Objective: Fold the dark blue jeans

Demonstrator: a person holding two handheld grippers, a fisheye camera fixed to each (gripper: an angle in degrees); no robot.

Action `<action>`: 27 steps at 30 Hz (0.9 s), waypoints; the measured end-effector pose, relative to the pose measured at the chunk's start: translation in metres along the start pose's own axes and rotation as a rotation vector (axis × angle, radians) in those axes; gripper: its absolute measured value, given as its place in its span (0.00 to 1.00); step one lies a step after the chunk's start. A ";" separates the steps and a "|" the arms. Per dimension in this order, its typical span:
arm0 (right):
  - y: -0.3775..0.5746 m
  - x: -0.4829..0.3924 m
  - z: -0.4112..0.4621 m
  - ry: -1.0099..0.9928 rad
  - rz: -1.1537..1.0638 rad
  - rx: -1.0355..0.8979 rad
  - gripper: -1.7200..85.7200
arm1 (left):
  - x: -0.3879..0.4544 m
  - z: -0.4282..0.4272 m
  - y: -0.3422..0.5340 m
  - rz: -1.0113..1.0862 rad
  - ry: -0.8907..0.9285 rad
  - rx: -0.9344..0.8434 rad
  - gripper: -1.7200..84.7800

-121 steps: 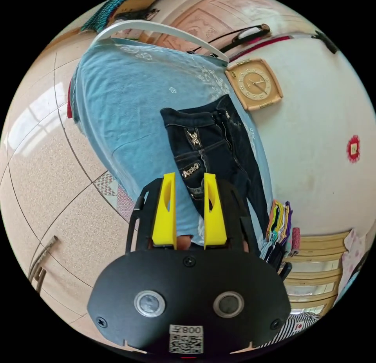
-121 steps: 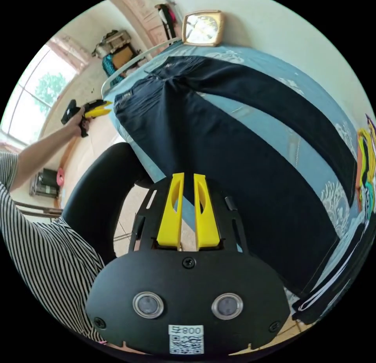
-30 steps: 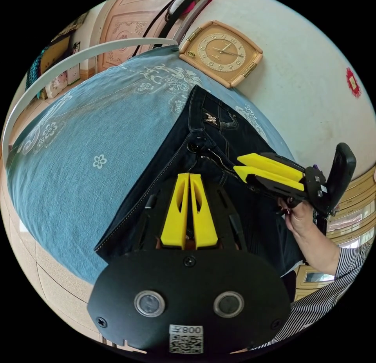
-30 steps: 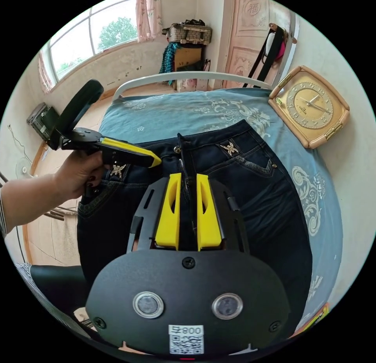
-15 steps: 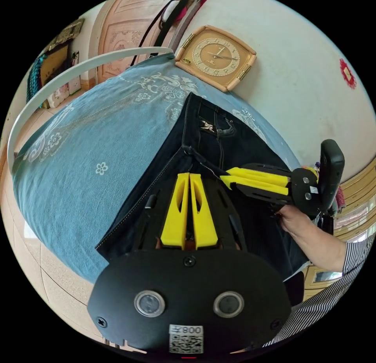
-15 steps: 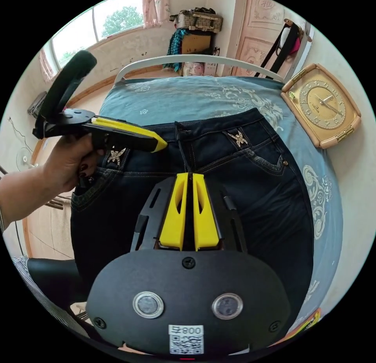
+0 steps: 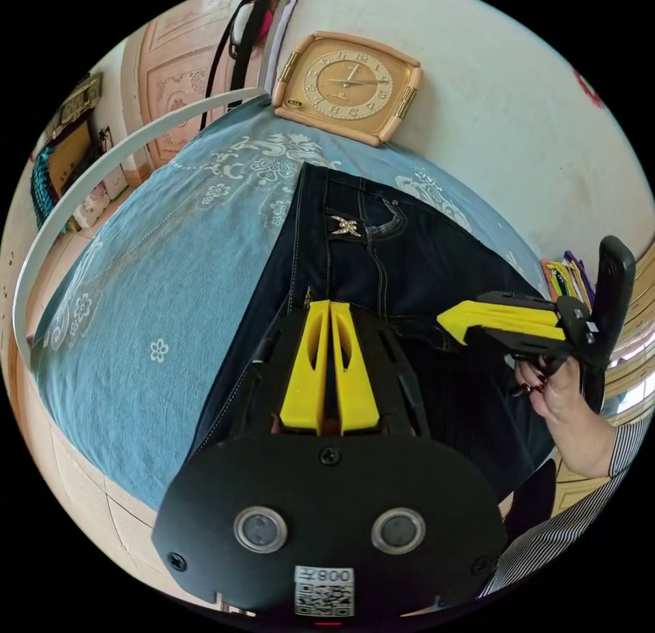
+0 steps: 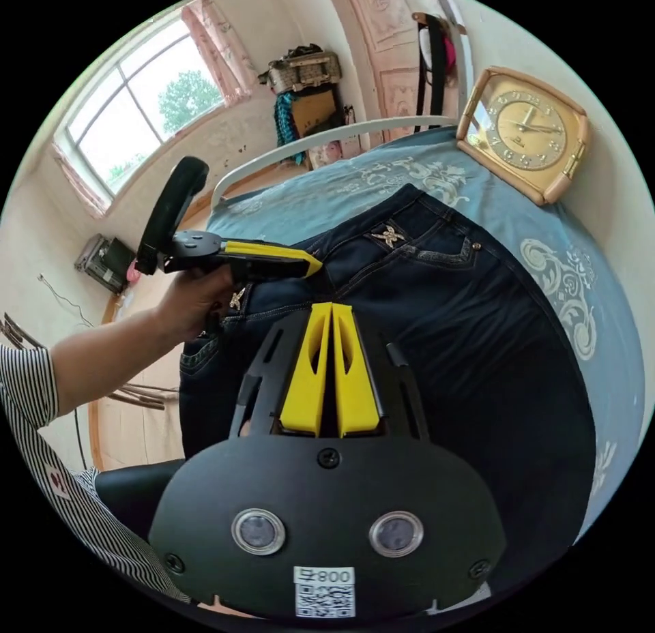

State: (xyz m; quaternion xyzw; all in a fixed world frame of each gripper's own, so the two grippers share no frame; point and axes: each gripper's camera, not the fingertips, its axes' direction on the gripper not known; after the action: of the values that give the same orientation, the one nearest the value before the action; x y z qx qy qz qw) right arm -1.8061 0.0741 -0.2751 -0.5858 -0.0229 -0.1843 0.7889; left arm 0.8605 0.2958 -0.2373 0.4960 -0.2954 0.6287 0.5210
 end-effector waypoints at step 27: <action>0.071 0.201 -0.096 0.236 0.255 0.011 0.08 | 0.121 0.049 -0.195 0.166 0.154 0.096 0.11</action>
State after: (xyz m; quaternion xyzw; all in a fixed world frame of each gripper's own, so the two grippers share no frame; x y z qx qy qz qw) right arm -1.6137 -0.0510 -0.3200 -0.5537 0.1434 -0.1504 0.8063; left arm 1.0651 0.3512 -0.1371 0.4442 -0.2642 0.7194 0.4640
